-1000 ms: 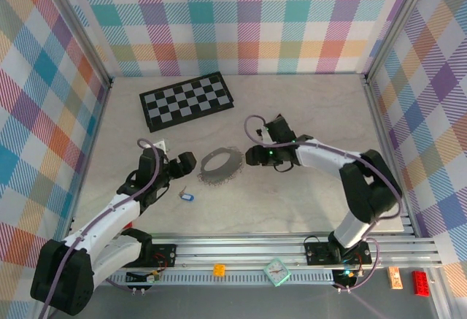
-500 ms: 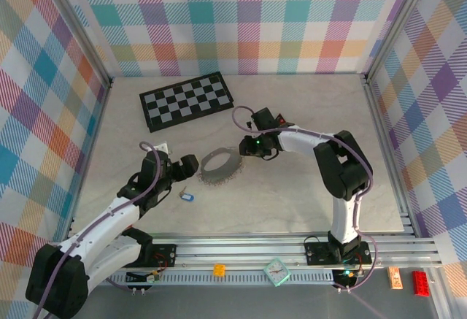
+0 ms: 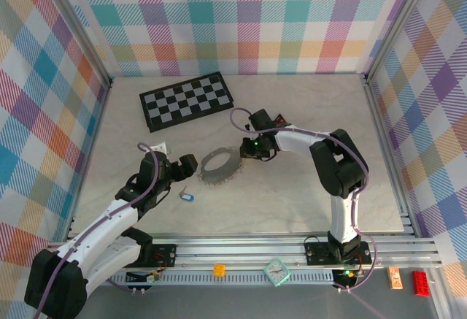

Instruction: Put the keys on the keyring

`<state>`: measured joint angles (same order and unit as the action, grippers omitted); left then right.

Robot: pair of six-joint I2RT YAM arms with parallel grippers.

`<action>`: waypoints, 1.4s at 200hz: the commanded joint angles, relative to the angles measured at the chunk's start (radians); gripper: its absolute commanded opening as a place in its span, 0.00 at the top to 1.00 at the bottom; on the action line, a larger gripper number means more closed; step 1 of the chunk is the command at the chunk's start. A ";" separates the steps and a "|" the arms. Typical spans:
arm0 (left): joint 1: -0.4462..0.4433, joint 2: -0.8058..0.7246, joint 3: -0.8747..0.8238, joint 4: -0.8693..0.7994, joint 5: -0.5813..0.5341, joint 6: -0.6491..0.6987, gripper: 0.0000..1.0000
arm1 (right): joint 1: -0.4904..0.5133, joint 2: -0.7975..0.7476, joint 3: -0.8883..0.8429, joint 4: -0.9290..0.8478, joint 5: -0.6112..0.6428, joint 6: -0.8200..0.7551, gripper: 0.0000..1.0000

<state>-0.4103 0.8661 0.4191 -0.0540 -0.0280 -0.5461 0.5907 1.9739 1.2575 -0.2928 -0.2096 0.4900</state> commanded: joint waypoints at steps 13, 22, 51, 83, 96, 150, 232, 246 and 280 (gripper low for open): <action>-0.007 -0.014 -0.005 -0.017 -0.012 0.020 0.14 | 0.008 -0.016 -0.018 0.015 -0.028 0.023 0.88; -0.007 -0.015 -0.004 -0.017 -0.012 0.019 0.14 | 0.008 -0.018 -0.022 0.021 -0.032 0.024 0.91; -0.006 -0.016 -0.003 -0.018 -0.012 0.019 0.14 | 0.008 -0.031 -0.040 0.031 -0.036 0.035 0.95; -0.007 -0.017 -0.003 -0.020 -0.013 0.019 0.14 | 0.008 -0.081 -0.094 0.052 -0.020 0.061 0.97; -0.007 -0.016 -0.003 -0.018 -0.013 0.019 0.14 | 0.008 -0.108 -0.123 0.065 -0.007 0.075 0.99; -0.007 0.005 -0.009 0.011 0.001 0.027 0.14 | 0.007 -0.206 -0.209 0.085 0.080 0.116 1.00; -0.025 0.002 -0.020 0.016 -0.025 0.022 0.16 | 0.007 -0.016 0.026 0.028 0.029 0.002 1.00; -0.036 -0.008 -0.023 0.004 -0.039 0.018 0.17 | 0.007 0.010 0.063 0.014 0.033 -0.018 1.00; -0.064 -0.036 -0.026 -0.034 -0.064 0.037 0.18 | 0.008 0.002 0.094 -0.022 0.047 -0.059 0.71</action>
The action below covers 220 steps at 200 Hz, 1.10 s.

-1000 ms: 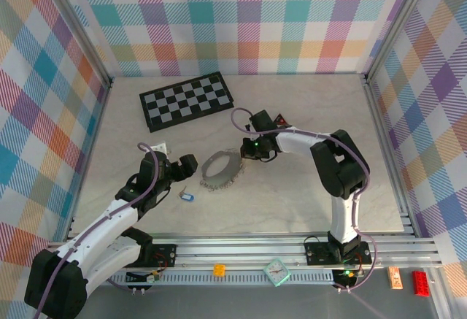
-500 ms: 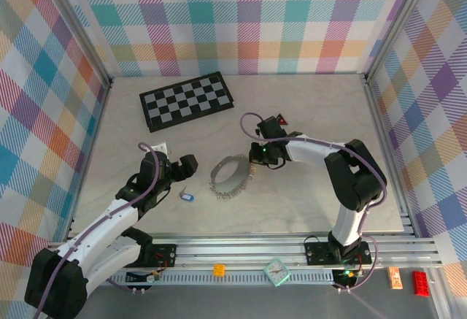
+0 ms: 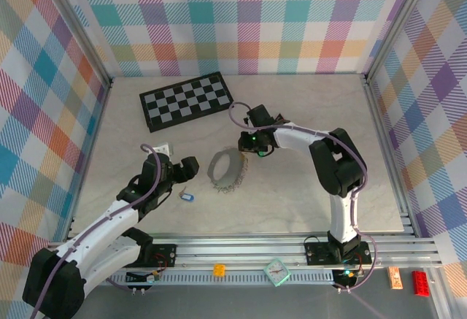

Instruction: Put the keys on the keyring

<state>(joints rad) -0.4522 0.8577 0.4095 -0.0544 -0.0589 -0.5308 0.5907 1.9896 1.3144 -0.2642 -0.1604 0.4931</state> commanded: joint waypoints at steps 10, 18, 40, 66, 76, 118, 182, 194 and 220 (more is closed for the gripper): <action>-0.030 -0.032 -0.013 -0.039 -0.031 0.050 0.20 | 0.008 -0.034 0.028 -0.060 0.006 -0.075 0.65; -0.035 -0.032 -0.008 -0.043 -0.025 0.083 0.21 | 0.008 -0.059 0.014 -0.066 0.011 -0.087 0.62; -0.039 -0.024 0.047 -0.102 -0.012 0.247 0.23 | 0.008 -0.173 -0.089 -0.020 0.018 -0.113 0.61; -0.040 0.009 0.115 -0.106 -0.029 0.399 0.26 | 0.008 -0.370 -0.313 0.141 0.005 -0.119 0.61; -0.042 0.027 0.123 -0.058 0.030 0.452 0.28 | 0.009 -0.442 -0.387 0.184 -0.010 -0.124 0.61; -0.054 0.193 0.276 -0.144 0.052 0.773 0.28 | 0.011 -0.731 -0.618 0.268 0.019 -0.146 0.59; -0.059 0.363 0.456 -0.413 0.086 1.296 0.39 | 0.020 -1.013 -0.788 0.386 0.063 -0.203 0.50; -0.059 0.352 0.431 -0.423 0.107 1.432 0.38 | 0.026 -1.046 -0.809 0.415 0.070 -0.211 0.48; -0.059 0.323 0.412 -0.462 0.177 1.656 0.39 | 0.043 -1.114 -0.865 0.480 0.052 -0.233 0.47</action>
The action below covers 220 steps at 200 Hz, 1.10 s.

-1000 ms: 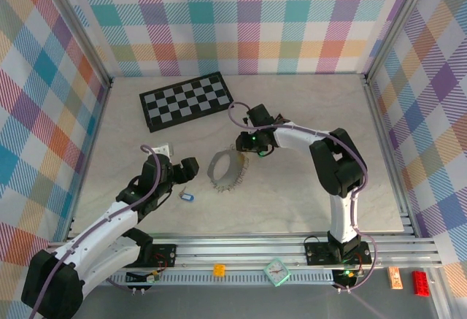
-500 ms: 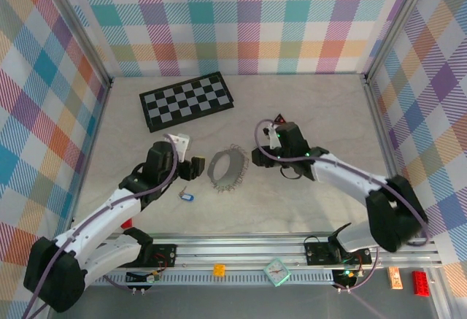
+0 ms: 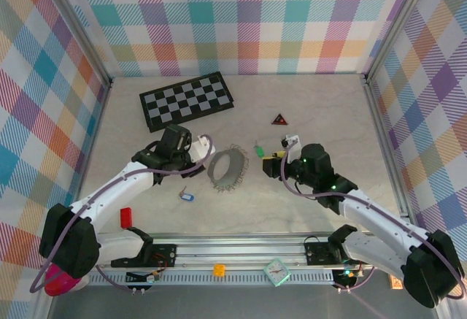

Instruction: Put the keys on the keyring

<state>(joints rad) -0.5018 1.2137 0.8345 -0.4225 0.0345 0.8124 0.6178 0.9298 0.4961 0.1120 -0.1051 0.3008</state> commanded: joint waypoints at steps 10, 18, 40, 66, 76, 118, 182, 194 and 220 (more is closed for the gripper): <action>-0.005 -0.019 0.006 -0.112 0.105 0.330 0.39 | 0.019 -0.071 -0.064 0.123 -0.028 -0.050 0.47; -0.004 0.003 0.017 -0.127 0.120 0.339 0.39 | 0.021 -0.078 -0.080 0.143 -0.053 -0.056 0.47; -0.003 0.094 0.046 -0.171 0.180 0.351 0.40 | 0.044 -0.096 -0.122 0.196 -0.077 -0.083 0.47; -0.007 0.153 0.035 -0.131 0.271 0.344 0.41 | 0.067 -0.142 -0.142 0.161 -0.056 -0.128 0.48; -0.009 0.171 0.031 -0.107 0.281 0.339 0.42 | 0.069 -0.168 -0.151 0.154 -0.054 -0.139 0.48; -0.021 0.262 0.049 -0.070 0.277 0.335 0.49 | 0.069 -0.253 -0.187 0.148 -0.042 -0.177 0.48; -0.066 0.391 0.094 -0.054 0.208 0.328 0.58 | 0.069 -0.261 -0.186 0.127 -0.031 -0.161 0.49; -0.069 0.405 0.101 -0.048 0.203 0.323 0.59 | 0.069 -0.265 -0.187 0.127 -0.031 -0.160 0.49; -0.072 0.434 0.121 -0.063 0.199 0.320 0.63 | 0.069 -0.273 -0.188 0.120 -0.030 -0.162 0.49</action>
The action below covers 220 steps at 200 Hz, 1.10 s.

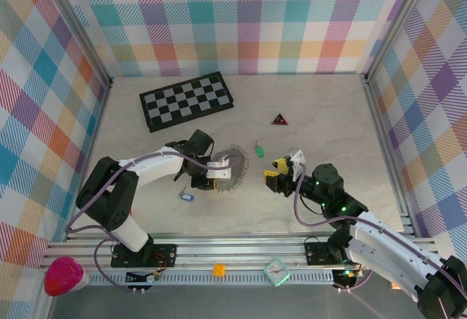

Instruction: Put the keys on the keyring

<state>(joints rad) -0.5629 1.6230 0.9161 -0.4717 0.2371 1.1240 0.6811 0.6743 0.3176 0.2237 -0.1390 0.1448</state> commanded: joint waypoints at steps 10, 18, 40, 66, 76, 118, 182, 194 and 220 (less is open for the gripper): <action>-0.014 0.036 0.047 -0.027 -0.004 0.010 0.64 | 0.006 -0.019 -0.010 0.006 0.005 -0.007 0.50; -0.017 0.045 0.054 -0.039 -0.005 0.013 0.66 | 0.005 -0.022 -0.013 0.006 0.006 -0.007 0.50; -0.021 0.066 0.067 -0.060 -0.008 0.014 0.69 | 0.006 -0.024 -0.017 0.005 0.008 -0.010 0.50; -0.026 0.085 0.085 -0.091 -0.018 0.013 0.71 | 0.006 -0.032 -0.017 -0.001 0.009 -0.009 0.50; -0.026 0.093 0.090 -0.104 -0.018 0.013 0.72 | 0.005 -0.037 -0.017 0.000 0.009 -0.009 0.51; -0.028 0.096 0.097 -0.125 -0.020 0.011 0.76 | 0.005 -0.047 -0.018 -0.004 0.013 -0.017 0.51; -0.028 0.089 0.113 -0.154 -0.021 0.006 0.96 | 0.005 -0.064 -0.022 -0.018 0.030 -0.019 0.52; -0.028 0.074 0.117 -0.157 -0.021 -0.002 0.99 | 0.006 -0.072 -0.023 -0.021 0.039 -0.018 0.52; -0.029 -0.002 0.108 -0.127 -0.009 -0.063 1.00 | 0.005 -0.083 -0.021 -0.030 0.063 -0.012 0.53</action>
<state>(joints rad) -0.5804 1.7054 1.0073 -0.5785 0.2153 1.1099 0.6811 0.6090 0.3061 0.1993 -0.1074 0.1410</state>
